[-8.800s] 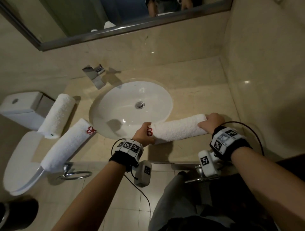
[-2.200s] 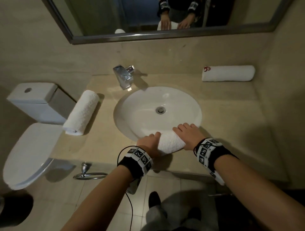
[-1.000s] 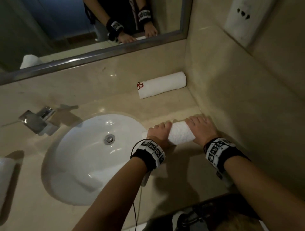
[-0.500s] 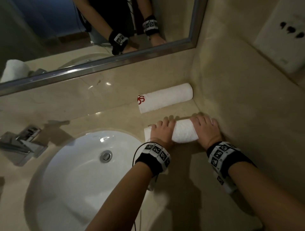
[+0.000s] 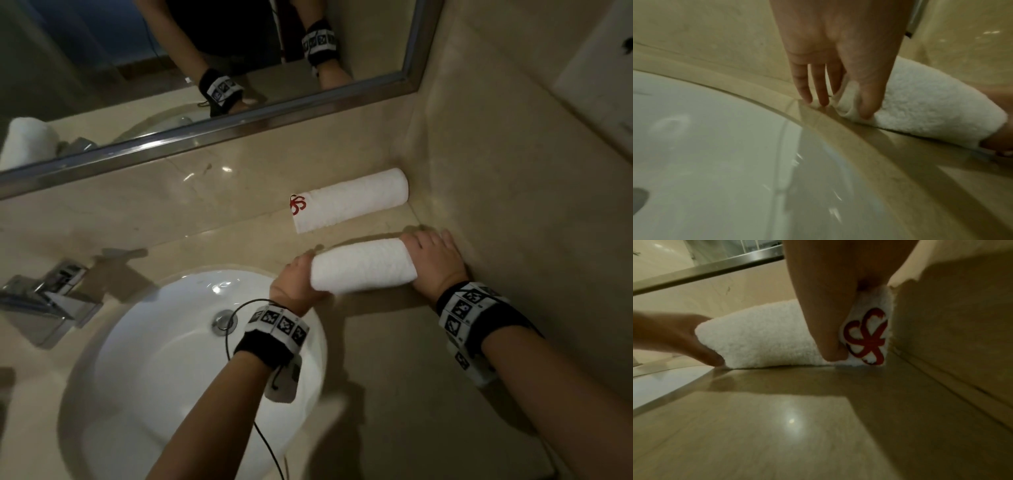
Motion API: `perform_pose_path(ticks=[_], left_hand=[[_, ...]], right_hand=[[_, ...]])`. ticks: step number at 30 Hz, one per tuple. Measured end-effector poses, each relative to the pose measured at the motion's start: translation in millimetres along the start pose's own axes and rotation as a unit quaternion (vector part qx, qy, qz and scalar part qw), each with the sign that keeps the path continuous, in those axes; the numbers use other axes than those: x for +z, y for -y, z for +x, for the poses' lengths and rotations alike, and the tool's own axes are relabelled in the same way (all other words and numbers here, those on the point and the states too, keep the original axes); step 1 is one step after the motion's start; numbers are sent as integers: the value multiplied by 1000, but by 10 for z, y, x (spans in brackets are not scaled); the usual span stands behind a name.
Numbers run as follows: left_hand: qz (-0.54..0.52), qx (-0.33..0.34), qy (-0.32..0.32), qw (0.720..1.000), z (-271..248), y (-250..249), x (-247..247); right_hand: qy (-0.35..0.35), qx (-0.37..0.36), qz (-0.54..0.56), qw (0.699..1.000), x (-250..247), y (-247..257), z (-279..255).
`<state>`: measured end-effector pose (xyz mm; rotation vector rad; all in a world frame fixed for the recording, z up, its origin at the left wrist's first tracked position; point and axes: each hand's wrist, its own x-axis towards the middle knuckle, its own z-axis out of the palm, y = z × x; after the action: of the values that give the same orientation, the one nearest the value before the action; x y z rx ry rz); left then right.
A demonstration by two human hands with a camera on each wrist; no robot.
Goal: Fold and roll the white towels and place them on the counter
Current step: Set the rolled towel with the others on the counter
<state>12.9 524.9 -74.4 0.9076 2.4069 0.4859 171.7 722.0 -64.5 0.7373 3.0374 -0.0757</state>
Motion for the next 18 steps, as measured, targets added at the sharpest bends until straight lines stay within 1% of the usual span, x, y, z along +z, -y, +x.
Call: perform_pose_path(ticks=[1,2,4,5,7,10,13,15,16,17,18], left_hand=[[-15,-23,-13,1000,-25,67,-34],[-18,-49,-27,998,-66,113,-69],[-22,-100,-42,994,-160,172,-113],[-29,-121,-46,991,-215,184,-131],[-43,-150,-30,987,-296,167,-138],[-133,-151,35,979,-395,90,-74],[-216,-137,74,964,-557,-157,-23],[-277,-147,137,940,-685,-365,36],[-306,-151,170,924,-736,-453,82],[-336,-152,193,909,-801,-545,118],[-359,-149,201,899,-840,-614,170]], right_hand=[[17,8,22,1000,-21,5,-3],[48,15,24,998,-53,11,-13],[94,35,2,995,-108,23,-37],[110,45,-8,993,-133,49,-61],[139,56,-25,988,-190,110,-121],[190,61,-61,978,-305,204,-230],[240,68,-78,965,-417,352,-346],[279,90,-54,954,-423,464,-443],[298,102,-23,949,-419,503,-473],[319,113,10,941,-406,530,-503],[348,115,37,930,-421,553,-529]])
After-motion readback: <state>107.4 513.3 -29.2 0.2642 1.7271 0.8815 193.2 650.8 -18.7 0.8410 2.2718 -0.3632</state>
